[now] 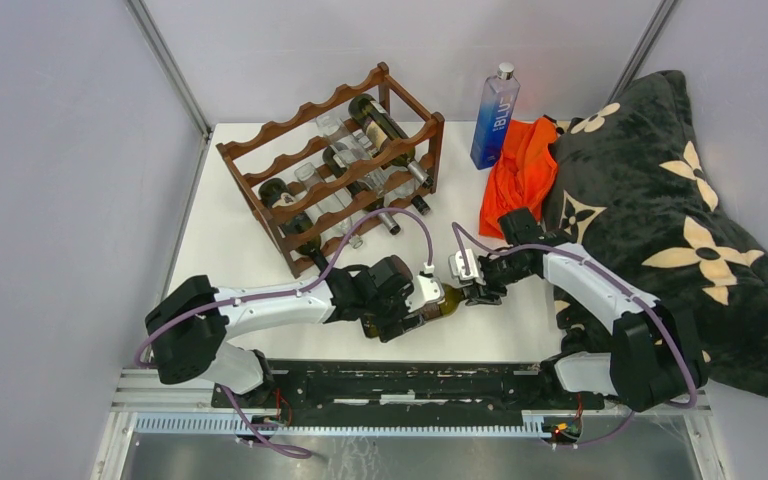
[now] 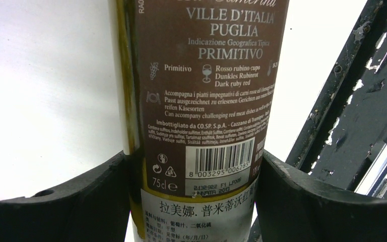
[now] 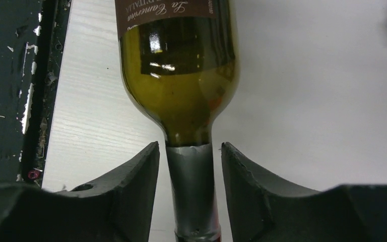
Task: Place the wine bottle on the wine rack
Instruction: Adjust the wine bottle at the center of the board.
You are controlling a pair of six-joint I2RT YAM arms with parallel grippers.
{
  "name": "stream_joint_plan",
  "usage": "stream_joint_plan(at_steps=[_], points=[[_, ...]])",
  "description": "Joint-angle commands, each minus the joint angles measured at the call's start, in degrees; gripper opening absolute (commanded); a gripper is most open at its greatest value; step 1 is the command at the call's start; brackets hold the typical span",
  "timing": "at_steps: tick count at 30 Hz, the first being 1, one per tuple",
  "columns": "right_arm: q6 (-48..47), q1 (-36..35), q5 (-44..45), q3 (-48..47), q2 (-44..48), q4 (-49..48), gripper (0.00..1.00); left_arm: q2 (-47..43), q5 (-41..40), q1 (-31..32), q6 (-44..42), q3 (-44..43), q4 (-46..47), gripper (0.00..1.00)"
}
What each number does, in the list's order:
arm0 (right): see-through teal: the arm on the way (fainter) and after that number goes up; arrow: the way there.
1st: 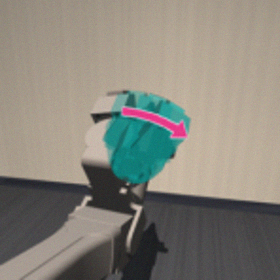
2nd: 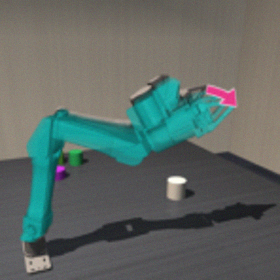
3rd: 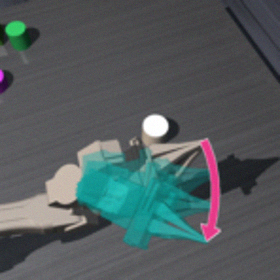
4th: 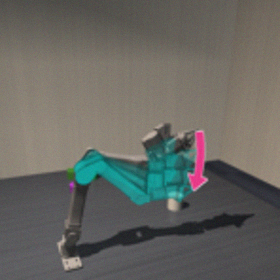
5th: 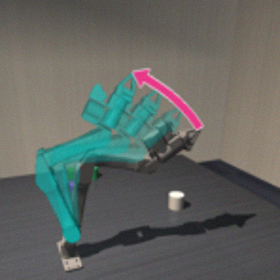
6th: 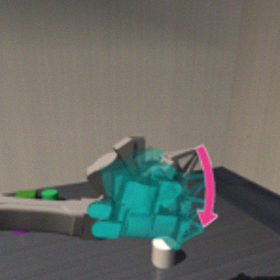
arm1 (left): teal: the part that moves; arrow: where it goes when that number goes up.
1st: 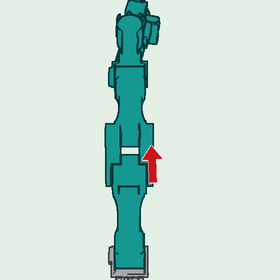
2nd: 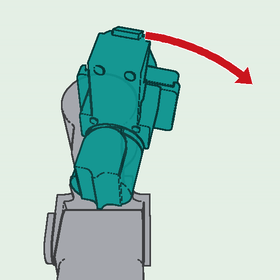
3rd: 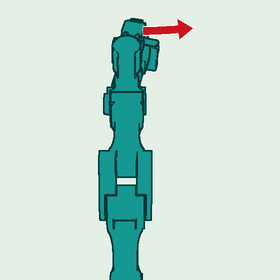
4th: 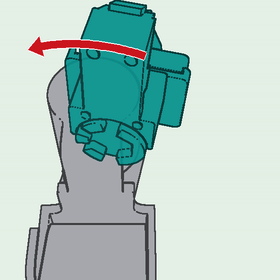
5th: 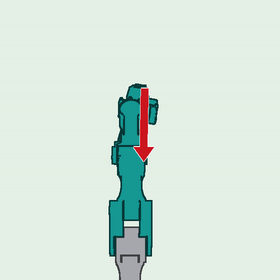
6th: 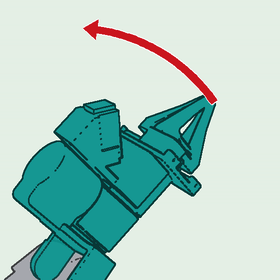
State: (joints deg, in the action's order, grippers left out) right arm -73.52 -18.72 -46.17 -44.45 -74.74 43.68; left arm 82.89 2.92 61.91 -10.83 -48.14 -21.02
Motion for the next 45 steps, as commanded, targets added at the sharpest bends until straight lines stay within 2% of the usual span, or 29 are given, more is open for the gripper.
stream_joint_plan(at_steps=[1, 4, 10, 16, 20, 26, 29, 32, 34, 42, 45], points=[[1.0, -1.9, 1.8, 0.1, -0.5, -1.8, 0.5, -0.7, -0.5, 0.4, -2.4, -4.0, 3.9, 0.02], [1.5, -2.8, 2.3, 0.2, -0.8, -2.5, 0.44, -0.8, -0.5, 0.4, -2.5, -4.1, 3.7, 0.02], [1.4, -3.2, 3.1, 0.3, -1.3, -2.5, 0.52, -1.0, -0.5, 0.4, -2.9, -4.1, 3.7, 0.02], [1.1, -3.2, 3.5, 0.5, -1.5, -2.4, 0.47, -1.7, -0.8, 0.4, -3.1, -4.0, 3.6, 0.02], [0.2, -3.2, 3.0, 0.3, -1.6, -1.7, 0.36, -1.7, -0.9, 0.4, -3.1, -4.0, 3.7, 0.02], [-3.1, -3.2, 0.5, -1.6, -2.6, 3.0, 0.0, -2.0, -1.4, 0.4, -3.0, -3.9, 4.0, 0.02], [-2.3, -3.1, -0.2, -3.8, -3.1, 5.3, 0.0, -2.2, -2.6, 0.4, -2.4, -3.6, 4.5, 0.02], [-1.6, -2.8, -1.4, -4.4, -2.5, 5.4, 0.0, -2.3, -4.2, 0.4, -1.5, -3.1, 5.1, 0.24], [-0.6, -2.6, -1.7, -4.3, -1.9, 4.6, 0.0, -2.2, -4.8, 0.4, -1.1, -2.9, 5.4, 0.34], [1.2, -1.1, -3.1, -3.5, 0.3, 2.1, 0.0, -2.1, -7.5, 0.5, 0.6, -0.8, 7.4, 0.66], [0.6, -0.2, -4.2, -3.4, 0.7, 2.3, 0.0, -3.4, -8.4, 0.7, 0.9, 0.2, 8.4, 0.75]])
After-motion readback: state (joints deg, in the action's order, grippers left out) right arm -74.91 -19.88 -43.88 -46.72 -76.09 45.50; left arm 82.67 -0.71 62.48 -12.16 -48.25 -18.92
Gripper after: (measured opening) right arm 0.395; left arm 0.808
